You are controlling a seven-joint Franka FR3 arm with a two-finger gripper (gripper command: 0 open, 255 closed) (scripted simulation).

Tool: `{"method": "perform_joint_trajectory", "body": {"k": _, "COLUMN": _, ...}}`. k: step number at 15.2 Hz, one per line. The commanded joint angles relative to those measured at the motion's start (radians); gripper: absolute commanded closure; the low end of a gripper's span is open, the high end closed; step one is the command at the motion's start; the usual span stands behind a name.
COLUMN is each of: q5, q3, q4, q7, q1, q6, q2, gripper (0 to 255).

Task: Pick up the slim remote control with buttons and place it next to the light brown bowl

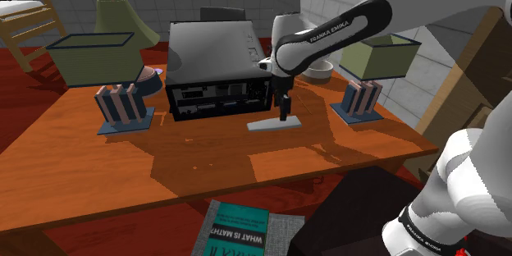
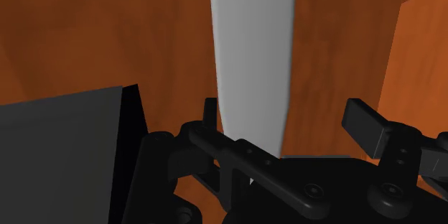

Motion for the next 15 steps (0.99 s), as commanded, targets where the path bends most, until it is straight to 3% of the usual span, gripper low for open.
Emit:
{"method": "perform_joint_trajectory", "body": {"k": 1, "q5": 0.002, "q3": 0.009, "q4": 0.017, "q7": -0.059, "q1": 0.011, "q6": 0.067, "q2": 0.063, "gripper": 0}}
{"method": "perform_joint_trajectory", "body": {"k": 8, "q5": 0.013, "q3": 0.002, "q4": -0.021, "q7": -0.067, "q1": 0.016, "q6": 0.166, "q2": 0.124, "gripper": 0}}
{"method": "perform_joint_trajectory", "body": {"k": 15, "q5": 0.013, "q3": 0.000, "q4": -0.021, "q7": -0.067, "q1": 0.018, "q6": 0.166, "q2": 0.124, "gripper": 0}}
